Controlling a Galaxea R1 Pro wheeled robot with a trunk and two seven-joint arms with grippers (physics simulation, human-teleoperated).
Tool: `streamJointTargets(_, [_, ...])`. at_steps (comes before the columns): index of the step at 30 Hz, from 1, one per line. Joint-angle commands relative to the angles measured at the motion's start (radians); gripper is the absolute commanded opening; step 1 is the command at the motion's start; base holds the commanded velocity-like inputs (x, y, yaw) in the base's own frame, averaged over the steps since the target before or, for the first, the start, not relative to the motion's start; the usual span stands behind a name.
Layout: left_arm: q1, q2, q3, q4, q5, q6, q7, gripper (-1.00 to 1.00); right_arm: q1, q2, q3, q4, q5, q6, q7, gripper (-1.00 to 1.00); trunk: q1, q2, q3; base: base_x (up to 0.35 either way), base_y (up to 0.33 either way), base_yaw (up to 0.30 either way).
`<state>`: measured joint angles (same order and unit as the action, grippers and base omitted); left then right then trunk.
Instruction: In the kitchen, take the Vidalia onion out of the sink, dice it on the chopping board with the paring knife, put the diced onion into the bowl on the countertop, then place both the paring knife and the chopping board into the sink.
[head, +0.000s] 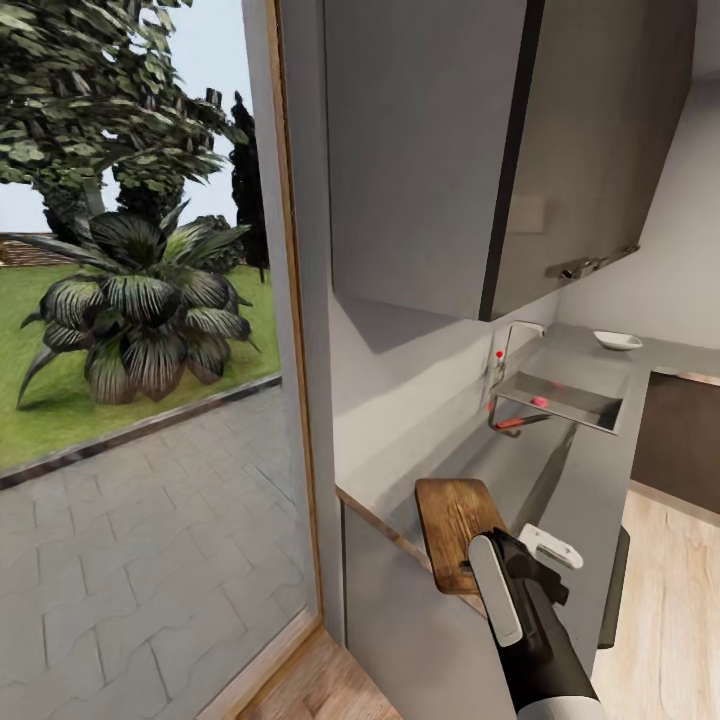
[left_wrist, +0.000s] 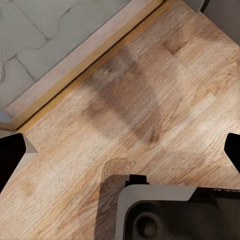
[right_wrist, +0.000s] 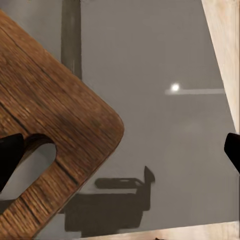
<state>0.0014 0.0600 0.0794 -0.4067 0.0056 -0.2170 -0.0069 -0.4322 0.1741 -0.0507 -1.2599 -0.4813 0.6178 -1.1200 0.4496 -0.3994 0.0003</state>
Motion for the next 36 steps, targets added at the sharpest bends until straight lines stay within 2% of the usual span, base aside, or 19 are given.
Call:
streamJointTargets(1, [0.000,0.000,0.002,-0.001,0.001,-0.002,-0.001,1.00,0.000,0.000,0.001,-0.001,-0.004,0.008,-0.008,1.00,0.000,-0.001,0.000,0.000,0.000,0.000])
streamJointTargets(36, [0.000,0.000,0.002,0.000,0.001,-0.002,-0.001,1.00,0.000,0.000,0.006,0.000,-0.012,0.008,-0.020,1.00,0.000,-0.001,-0.002,0.009,0.028,0.000])
